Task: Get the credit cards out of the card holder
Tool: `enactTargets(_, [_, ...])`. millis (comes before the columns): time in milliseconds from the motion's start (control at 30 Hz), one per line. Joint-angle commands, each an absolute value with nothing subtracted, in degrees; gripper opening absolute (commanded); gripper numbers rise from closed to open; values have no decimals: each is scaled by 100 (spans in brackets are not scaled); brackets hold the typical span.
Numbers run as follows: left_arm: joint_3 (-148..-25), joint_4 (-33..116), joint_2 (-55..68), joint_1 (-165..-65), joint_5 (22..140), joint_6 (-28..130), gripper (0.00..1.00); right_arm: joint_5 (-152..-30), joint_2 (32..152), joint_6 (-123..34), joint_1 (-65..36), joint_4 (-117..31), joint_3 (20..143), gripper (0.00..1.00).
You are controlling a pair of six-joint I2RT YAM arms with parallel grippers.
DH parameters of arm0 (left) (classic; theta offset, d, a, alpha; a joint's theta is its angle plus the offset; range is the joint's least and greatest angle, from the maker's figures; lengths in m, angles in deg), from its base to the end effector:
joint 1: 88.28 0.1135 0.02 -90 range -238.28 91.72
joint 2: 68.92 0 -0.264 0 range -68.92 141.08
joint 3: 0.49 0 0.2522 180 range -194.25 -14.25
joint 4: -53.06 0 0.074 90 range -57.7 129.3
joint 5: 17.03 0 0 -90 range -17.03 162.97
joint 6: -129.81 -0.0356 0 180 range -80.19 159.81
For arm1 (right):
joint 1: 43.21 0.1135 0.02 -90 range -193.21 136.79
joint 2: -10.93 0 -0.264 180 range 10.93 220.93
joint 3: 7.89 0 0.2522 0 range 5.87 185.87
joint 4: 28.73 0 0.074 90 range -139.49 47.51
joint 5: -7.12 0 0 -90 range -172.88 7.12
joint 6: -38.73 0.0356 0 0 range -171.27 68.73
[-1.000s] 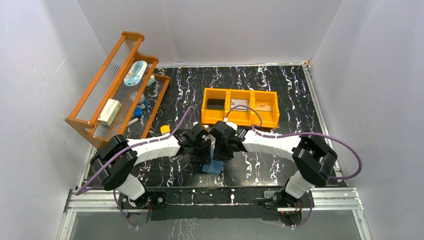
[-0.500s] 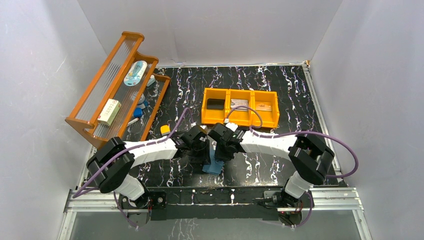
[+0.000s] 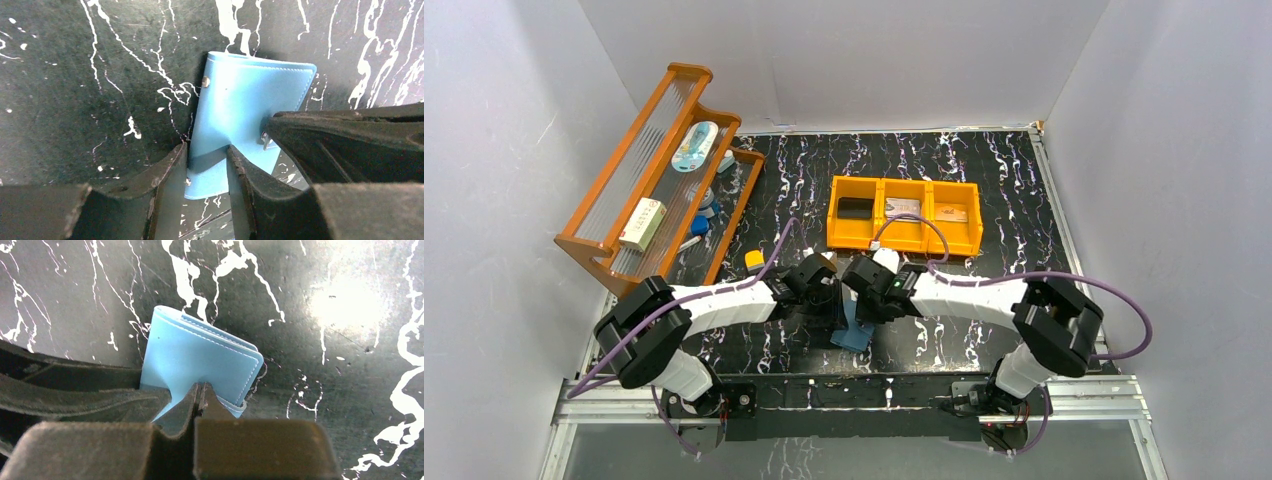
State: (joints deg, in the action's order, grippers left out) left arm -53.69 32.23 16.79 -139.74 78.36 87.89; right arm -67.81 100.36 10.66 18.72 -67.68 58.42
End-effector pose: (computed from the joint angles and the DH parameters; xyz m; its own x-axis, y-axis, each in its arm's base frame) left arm 0.1708 -0.2197 0.1534 -0.9393 -0.0097 -0.3428 0.1717 0.8520 -0.4946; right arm 0.1494 0.2604 0.1827 -0.8969 0.1289 -0.4231 -0.0071 0.9523 0.3052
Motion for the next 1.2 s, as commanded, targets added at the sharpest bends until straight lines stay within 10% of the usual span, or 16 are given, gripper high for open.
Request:
enactTargets(0, [-4785, 2550, 2279, -14068, 7299, 8899, 32, -7148, 9605, 971, 2042, -6960, 5495, 0])
enactTargets(600, [-4769, 2569, 2412, -14073, 7215, 8911, 29, -7652, 8047, 1495, 1930, -6424, 4282, 0])
enactTargets(733, [-4804, 2705, 2145, -14076, 7393, 8745, 31, -7428, 8077, 2008, 1929, -6990, 4369, 23])
enactTargets(1033, [-4813, 2901, 1734, -14076, 8212, 8375, 44, -8236, 8289, 2116, 1220, -5190, 3757, 36])
enactTargets(1167, [-4556, 3085, 1486, -14076, 9009, 8331, 45, -8661, 9342, 1345, 687, -5345, 4638, 25])
